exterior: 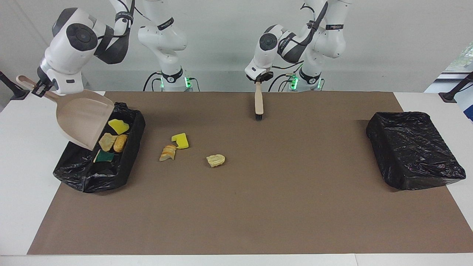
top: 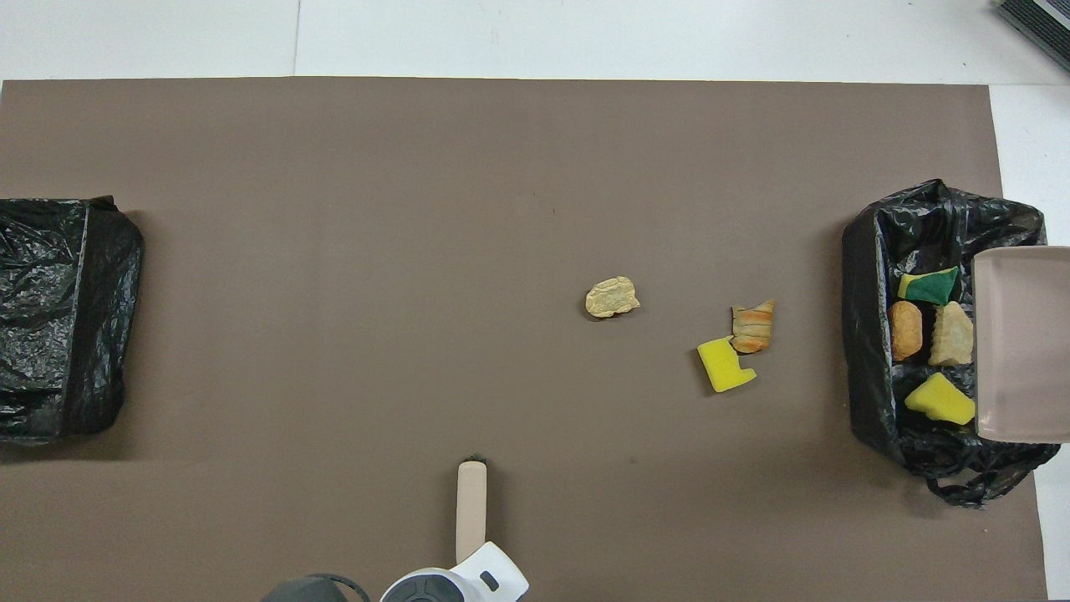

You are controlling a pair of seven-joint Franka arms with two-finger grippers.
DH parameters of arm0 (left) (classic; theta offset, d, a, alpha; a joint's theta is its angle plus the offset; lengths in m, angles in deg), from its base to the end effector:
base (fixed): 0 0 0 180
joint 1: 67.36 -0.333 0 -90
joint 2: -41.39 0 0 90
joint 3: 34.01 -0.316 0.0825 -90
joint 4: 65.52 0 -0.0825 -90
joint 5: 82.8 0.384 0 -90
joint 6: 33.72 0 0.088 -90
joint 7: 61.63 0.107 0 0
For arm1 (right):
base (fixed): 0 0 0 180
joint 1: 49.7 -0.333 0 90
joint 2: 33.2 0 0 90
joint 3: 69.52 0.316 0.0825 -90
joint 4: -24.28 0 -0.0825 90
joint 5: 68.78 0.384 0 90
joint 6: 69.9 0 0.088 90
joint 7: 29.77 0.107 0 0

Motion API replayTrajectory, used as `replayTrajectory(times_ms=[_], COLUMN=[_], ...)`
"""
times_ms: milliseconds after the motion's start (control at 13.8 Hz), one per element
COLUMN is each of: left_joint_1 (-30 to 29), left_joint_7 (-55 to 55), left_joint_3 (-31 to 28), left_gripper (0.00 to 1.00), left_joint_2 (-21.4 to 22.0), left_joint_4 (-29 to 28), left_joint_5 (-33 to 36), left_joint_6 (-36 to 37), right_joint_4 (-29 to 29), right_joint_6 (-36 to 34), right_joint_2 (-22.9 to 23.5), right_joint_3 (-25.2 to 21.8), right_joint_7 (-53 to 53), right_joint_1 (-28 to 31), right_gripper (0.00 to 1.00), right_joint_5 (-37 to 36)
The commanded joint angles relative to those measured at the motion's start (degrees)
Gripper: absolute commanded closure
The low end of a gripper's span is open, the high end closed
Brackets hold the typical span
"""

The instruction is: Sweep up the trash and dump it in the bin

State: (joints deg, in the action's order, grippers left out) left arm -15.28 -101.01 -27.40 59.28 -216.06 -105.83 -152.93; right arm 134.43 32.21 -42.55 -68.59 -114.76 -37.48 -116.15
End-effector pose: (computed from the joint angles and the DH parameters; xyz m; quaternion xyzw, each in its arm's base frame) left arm 0.1840 -0.3367 0.3366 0.9820 -0.0433 -0.1834 0.0094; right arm 0.4960 -0.1631 0.5898 0.6846 0.6126 -0.2872 0.2712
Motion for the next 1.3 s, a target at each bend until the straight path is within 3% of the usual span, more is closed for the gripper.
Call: replayTrajectory(times_ms=[0,145,217,290,435,725,1014,1232], left_joint_1=[2.14,1.97,1.62,1.36,-0.04,-6.97,-18.65,-30.17], left_joint_7=[-0.44,-0.26,0.26,0.61,0.53,1.75,9.56,21.58], left_joint_3=[-0.80,-0.89,-0.98,-1.07,-1.24,-1.33,-1.51,-1.42], left_gripper=[0.82,0.63,0.58,0.44,0.00,0.00,0.00,0.00], left_joint_2=[-0.22,-1.10,-1.19,-1.19,-1.19,-0.76,-0.23,0.21], left_joint_4=[-2.56,-1.95,-1.78,-1.17,0.15,4.98,12.19,17.37], left_joint_5=[-1.13,-1.05,-1.05,-1.05,-0.87,4.28,15.01,19.50], left_joint_6=[-3.48,-3.04,-2.95,-3.04,-2.69,-1.99,3.99,7.23], right_joint_4=[-0.46,-0.20,-0.20,-0.29,-0.37,-0.46,-0.46,-1.77], right_joint_6=[-0.95,-2.43,-3.14,-4.10,-6.04,-8.85,-9.21,-8.68], right_joint_2=[-0.14,-0.23,-0.23,-0.23,-0.15,1.43,4.51,8.01], right_joint_3=[0.29,0.29,0.29,0.29,0.38,0.38,0.38,0.38], right_joint_7=[1.56,5.25,7.09,9.81,18.05,36.77,54.61,69.64], right_joint_1=[0.17,-2.01,-3.42,-5.18,-8.26,-15.20,-20.82,-26.62], right_gripper=[1.00,1.00,1.00,1.00,1.00,1.00,1.00,1.00], right_joint_5=[5.77,9.13,10.27,11.94,17.73,26.34,33.82,38.83])
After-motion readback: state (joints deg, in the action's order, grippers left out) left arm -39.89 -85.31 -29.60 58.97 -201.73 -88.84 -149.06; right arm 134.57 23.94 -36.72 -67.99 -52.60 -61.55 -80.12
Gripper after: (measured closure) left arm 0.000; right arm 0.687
